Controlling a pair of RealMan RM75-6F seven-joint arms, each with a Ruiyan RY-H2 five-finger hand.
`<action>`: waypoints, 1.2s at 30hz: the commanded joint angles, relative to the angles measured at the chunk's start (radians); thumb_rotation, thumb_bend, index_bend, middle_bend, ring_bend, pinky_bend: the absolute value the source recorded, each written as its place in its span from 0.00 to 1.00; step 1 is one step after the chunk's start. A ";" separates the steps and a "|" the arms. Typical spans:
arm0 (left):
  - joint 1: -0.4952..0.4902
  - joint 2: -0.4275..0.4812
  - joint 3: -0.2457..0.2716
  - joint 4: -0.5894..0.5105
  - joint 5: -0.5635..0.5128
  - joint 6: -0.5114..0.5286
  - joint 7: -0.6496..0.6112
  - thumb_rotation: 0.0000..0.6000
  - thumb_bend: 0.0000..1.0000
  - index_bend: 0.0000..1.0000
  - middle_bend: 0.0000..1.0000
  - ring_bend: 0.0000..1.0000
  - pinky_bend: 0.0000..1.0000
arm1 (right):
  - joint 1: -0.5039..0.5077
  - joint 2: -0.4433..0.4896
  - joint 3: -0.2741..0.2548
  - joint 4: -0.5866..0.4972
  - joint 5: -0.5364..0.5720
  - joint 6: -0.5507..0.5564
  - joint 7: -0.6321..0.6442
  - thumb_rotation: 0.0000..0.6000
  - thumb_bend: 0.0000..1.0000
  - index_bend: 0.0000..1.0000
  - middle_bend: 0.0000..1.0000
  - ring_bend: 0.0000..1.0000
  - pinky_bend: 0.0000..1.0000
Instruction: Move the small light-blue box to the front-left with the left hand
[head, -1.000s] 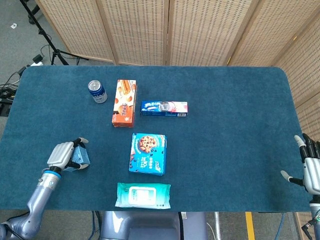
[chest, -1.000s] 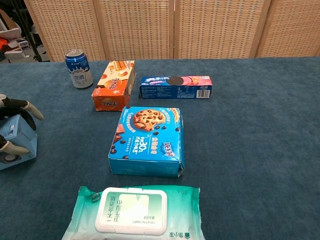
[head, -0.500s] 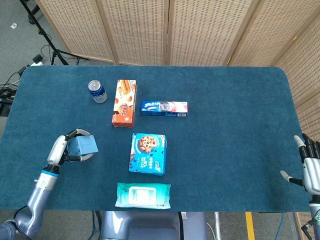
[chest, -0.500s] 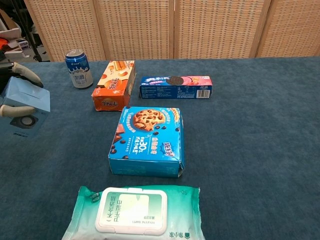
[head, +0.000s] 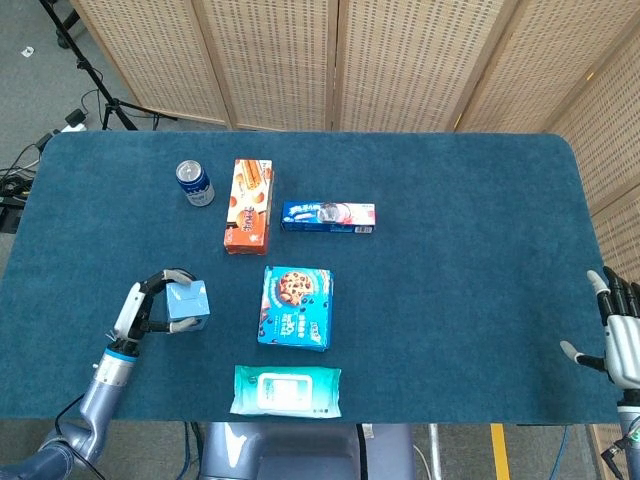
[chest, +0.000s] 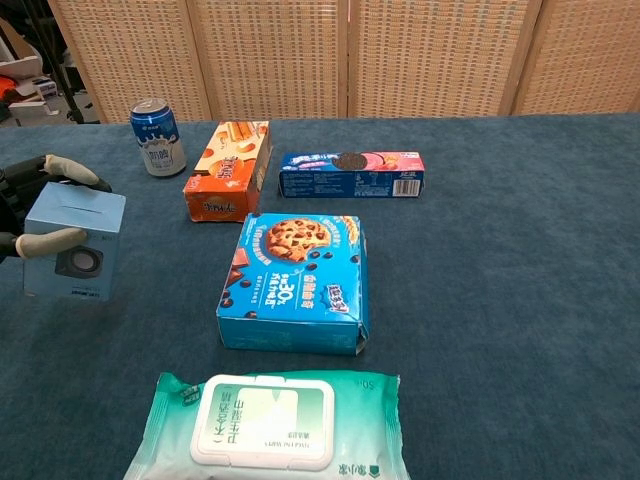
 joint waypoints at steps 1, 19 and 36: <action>0.000 -0.041 -0.003 0.053 -0.016 -0.008 -0.042 1.00 0.00 0.44 0.44 0.38 0.49 | 0.000 0.000 0.000 0.000 0.001 -0.001 0.000 1.00 0.00 0.00 0.00 0.00 0.00; 0.005 -0.091 0.027 0.162 -0.026 -0.059 -0.061 1.00 0.00 0.29 0.04 0.02 0.22 | 0.002 -0.002 0.000 0.001 0.004 -0.005 -0.004 1.00 0.00 0.00 0.00 0.00 0.00; 0.086 -0.011 0.000 0.100 -0.012 0.272 0.087 1.00 0.00 0.17 0.00 0.00 0.01 | -0.001 0.001 0.000 -0.005 0.001 0.002 -0.005 1.00 0.00 0.00 0.00 0.00 0.00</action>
